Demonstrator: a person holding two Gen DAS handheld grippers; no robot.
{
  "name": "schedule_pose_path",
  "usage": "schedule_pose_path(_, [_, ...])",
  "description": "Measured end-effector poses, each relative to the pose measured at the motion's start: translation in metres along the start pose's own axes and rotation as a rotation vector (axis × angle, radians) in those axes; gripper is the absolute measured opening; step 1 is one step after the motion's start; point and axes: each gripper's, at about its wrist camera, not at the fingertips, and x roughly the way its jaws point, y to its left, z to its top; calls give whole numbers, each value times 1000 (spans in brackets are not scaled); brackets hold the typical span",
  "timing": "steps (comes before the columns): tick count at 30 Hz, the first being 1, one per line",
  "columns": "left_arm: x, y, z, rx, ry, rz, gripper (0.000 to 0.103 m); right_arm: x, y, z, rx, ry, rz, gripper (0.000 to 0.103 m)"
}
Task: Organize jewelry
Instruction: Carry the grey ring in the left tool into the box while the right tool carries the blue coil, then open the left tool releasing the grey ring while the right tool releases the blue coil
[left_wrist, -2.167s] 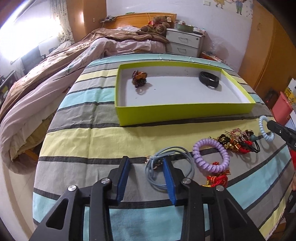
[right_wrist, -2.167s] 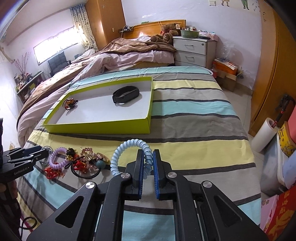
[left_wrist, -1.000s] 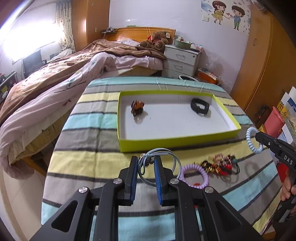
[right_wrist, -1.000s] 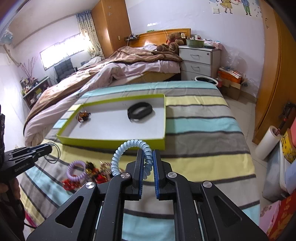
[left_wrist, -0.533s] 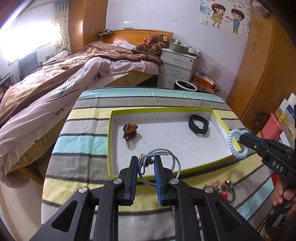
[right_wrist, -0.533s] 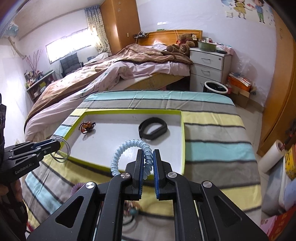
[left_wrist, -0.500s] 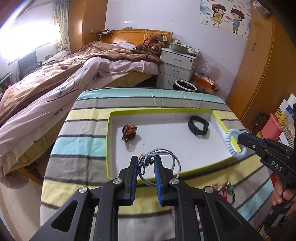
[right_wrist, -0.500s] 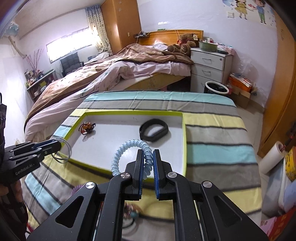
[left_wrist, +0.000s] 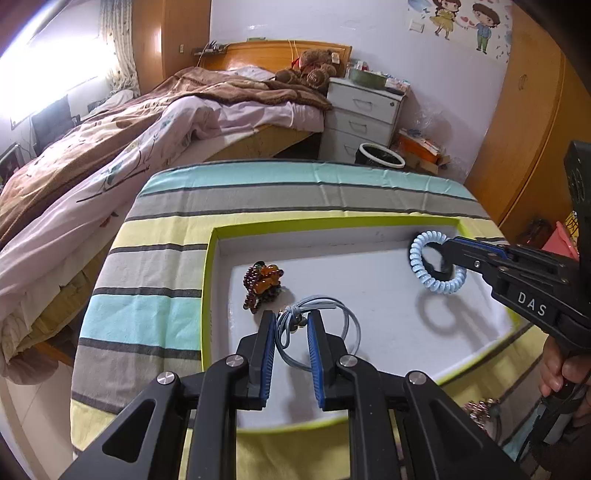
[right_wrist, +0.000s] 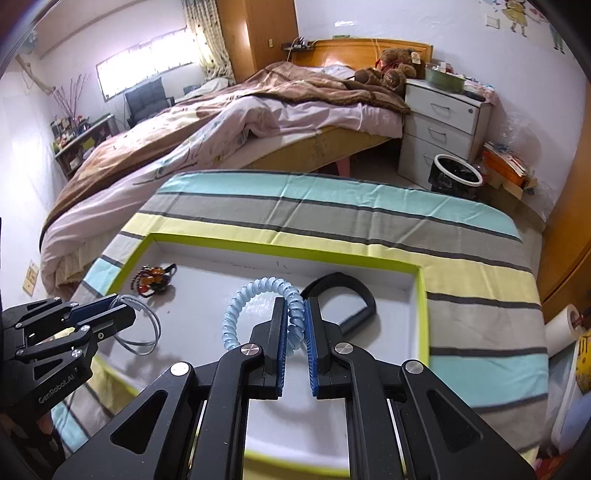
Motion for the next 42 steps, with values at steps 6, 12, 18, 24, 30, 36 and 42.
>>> schedule_pose_path(6, [17,8,4,-4,18,27,17,21,4,5,-24,33,4,10])
schedule_pose_path(12, [24,12,4,-12,35,44,17,35,12,8,-51,53,13,10])
schedule_pose_path(18, [26,16,2,-23,42,45,17,43,16,9,-84,68,4,10])
schedule_pose_path(24, [28,15,3,-23,46,40,17,48,16,8,-92,81,-3,10])
schedule_pose_path(30, [29,13,2,-22,50,38,19,49,16,8,-106,76,-3,11])
schedule_pose_path(36, [28,9,2,-17,46,32,29,49,18,7,-114,71,-1,13])
schedule_pose_path(42, [20,9,1,-24,32,29,35,45,19,7,-106,59,12,22])
